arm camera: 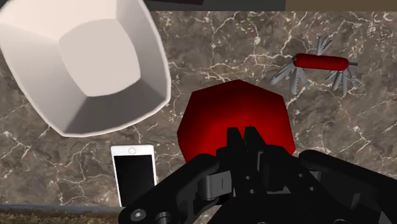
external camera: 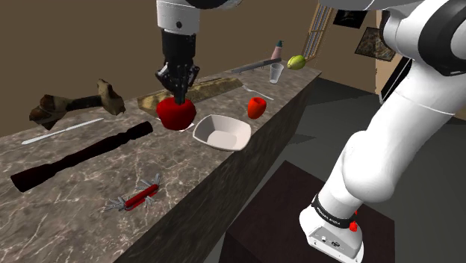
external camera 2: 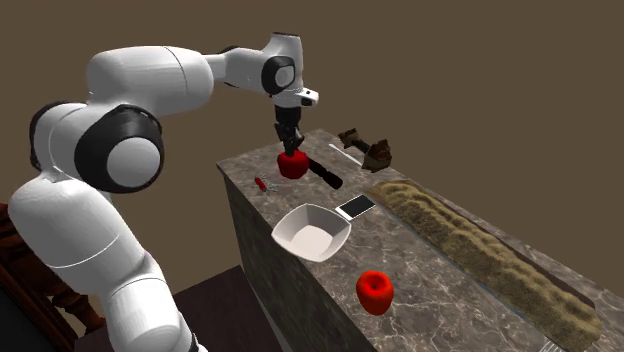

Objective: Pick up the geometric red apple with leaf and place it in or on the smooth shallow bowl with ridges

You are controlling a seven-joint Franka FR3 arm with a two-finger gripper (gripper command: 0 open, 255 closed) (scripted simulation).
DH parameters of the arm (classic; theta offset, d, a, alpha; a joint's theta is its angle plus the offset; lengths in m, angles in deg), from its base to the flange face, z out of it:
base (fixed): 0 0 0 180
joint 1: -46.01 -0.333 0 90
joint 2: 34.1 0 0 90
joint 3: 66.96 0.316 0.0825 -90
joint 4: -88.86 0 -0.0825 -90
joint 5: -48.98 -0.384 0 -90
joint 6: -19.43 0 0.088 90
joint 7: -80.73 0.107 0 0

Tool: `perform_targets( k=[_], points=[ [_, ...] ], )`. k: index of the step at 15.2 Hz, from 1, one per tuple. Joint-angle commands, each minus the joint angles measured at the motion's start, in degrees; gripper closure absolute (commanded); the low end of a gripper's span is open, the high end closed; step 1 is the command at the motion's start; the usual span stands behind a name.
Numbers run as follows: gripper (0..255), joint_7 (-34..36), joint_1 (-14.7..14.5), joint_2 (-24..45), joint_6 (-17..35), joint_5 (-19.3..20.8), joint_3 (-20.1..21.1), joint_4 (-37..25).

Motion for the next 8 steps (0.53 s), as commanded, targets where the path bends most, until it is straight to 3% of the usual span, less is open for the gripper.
perform_targets(
  k=[1, 8],
  points=[
    [255, -3.18, 1.22, -3.29, 0.03, -0.97, -1.65, 3.19],
    [255, -12.9, 4.44, -12.17, -2.25, -1.99, -7.8, 10.06]
  ],
)
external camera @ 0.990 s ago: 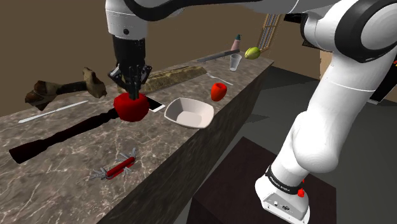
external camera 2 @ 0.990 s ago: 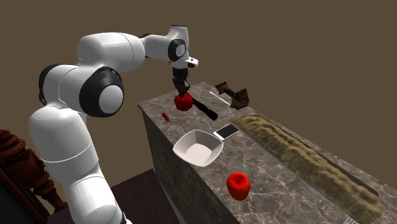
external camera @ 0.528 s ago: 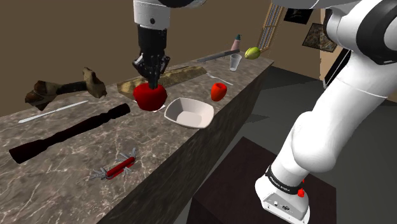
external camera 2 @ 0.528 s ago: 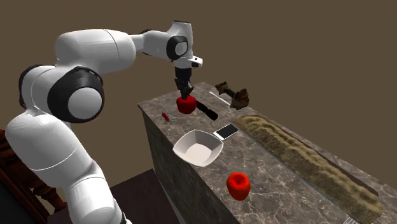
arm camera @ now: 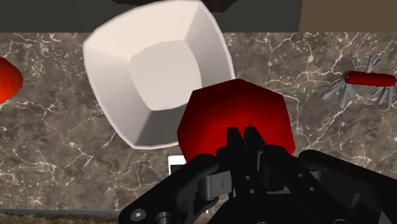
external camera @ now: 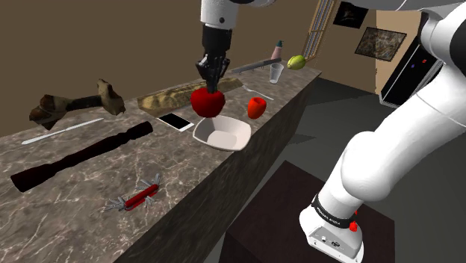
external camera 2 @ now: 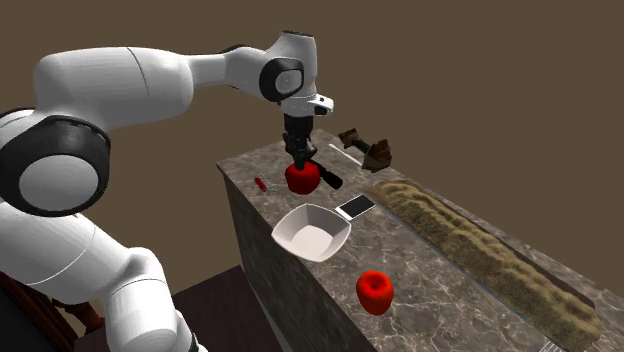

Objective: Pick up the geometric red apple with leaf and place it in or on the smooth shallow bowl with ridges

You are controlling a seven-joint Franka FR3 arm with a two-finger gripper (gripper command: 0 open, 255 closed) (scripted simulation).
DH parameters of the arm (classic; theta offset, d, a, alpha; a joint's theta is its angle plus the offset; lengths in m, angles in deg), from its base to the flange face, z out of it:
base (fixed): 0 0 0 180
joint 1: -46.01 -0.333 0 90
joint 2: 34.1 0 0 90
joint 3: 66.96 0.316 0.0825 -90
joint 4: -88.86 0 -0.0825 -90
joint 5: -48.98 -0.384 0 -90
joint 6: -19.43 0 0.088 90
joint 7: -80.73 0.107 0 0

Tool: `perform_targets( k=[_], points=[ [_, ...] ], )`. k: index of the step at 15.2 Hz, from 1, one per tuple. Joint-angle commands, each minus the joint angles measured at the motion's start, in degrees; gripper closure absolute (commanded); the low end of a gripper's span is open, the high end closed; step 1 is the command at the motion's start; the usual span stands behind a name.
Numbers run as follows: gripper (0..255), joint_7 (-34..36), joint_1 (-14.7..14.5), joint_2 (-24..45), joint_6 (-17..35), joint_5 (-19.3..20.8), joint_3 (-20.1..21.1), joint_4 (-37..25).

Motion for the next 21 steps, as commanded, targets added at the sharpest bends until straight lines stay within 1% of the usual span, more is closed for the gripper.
perform_targets(
  k=[1, 6, 21],
  points=[
    [255, -2.72, 0.85, -2.43, -0.85, -0.01, -1.79, 1.67],
    [255, -9.0, 2.92, -6.52, -2.83, 0.92, -6.28, 4.09],
    [255, -9.33, 2.73, -6.77, 8.7, 0.61, -5.93, 15.87]
  ],
)
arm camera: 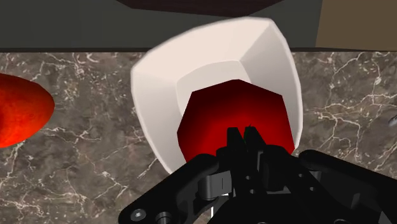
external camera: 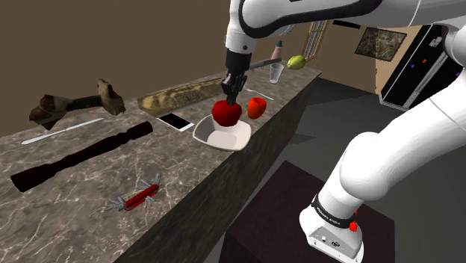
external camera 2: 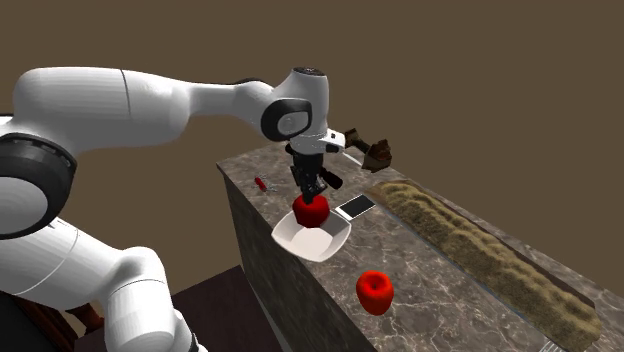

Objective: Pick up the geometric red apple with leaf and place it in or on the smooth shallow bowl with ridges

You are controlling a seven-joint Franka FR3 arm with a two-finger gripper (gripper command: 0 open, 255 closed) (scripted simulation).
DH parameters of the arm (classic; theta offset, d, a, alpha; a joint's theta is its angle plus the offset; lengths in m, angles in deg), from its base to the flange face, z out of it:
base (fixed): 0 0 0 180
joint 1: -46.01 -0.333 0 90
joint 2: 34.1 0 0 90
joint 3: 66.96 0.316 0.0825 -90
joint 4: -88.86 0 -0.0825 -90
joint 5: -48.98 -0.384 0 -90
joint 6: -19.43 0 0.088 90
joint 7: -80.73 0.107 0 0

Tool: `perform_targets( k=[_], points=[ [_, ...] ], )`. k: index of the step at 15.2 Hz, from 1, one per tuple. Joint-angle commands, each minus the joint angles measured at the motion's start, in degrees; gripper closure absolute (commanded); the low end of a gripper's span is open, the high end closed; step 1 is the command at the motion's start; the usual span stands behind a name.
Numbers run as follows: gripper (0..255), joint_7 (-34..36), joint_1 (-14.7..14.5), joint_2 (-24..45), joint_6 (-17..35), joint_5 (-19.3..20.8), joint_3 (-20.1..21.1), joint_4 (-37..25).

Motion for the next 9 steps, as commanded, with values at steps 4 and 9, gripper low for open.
perform_targets(
  k=[4, 9],
  points=[
    [255, -0.23, 0.0, 0.27, 3.97, -0.08, 0.05, 3.64],
    [255, -0.26, -0.03, 0.68, 6.13, -0.12, 0.14, 5.39]
  ],
)
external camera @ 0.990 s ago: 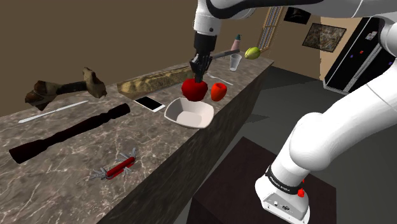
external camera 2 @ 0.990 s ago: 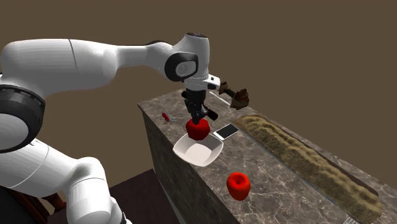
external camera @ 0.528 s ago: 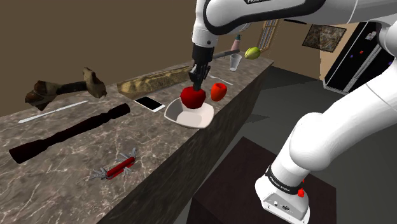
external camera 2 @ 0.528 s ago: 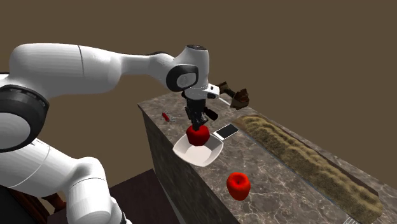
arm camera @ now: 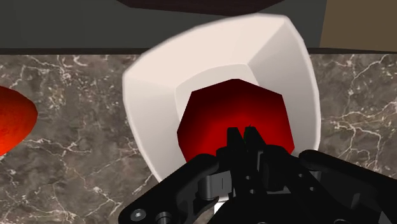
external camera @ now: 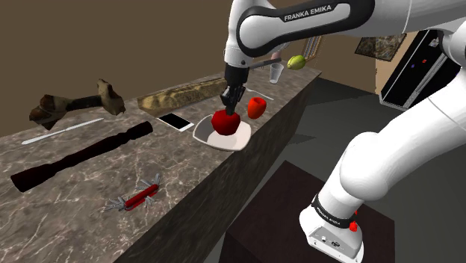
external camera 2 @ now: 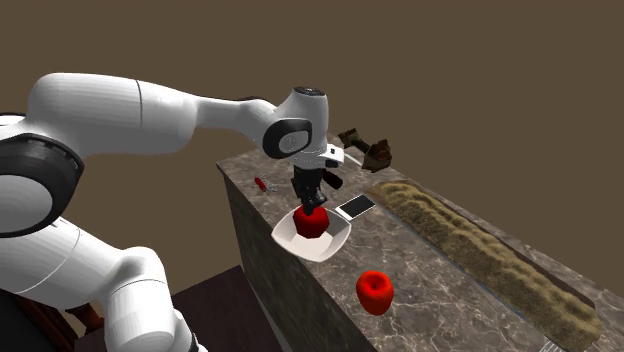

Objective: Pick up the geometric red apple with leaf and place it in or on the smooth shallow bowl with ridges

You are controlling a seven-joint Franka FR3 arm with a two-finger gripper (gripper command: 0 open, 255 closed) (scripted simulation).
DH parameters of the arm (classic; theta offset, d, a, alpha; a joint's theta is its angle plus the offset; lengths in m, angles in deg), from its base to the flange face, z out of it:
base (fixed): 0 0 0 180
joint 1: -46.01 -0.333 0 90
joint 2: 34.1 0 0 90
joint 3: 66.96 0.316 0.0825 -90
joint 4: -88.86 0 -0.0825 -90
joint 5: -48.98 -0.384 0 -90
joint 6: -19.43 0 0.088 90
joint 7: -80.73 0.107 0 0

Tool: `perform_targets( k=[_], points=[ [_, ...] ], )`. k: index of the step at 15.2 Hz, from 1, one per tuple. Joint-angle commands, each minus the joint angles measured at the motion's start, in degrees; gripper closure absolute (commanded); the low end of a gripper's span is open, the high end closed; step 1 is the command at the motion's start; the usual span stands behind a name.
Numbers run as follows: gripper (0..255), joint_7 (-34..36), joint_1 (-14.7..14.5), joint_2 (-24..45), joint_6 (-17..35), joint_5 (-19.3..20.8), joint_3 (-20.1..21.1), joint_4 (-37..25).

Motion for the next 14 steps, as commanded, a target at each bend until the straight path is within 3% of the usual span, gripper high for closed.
perform_targets(
  k=[1, 5, 6, 11, 14],
  points=[
    [255, 0.01, -0.01, -0.05, 0.16, -0.01, 0.02, 0.15],
    [255, 0.01, -0.01, -0.05, 0.16, -0.01, 0.02, 0.15],
    [0, 0.01, -0.01, -0.05, 0.16, -0.01, 0.02, 0.14],
    [0, 0.01, -0.01, -0.05, 0.16, -0.01, 0.02, 0.15],
    [0, 0.03, 0.1, -0.92, -5.75, 0.14, -0.29, -4.88]
  ],
)
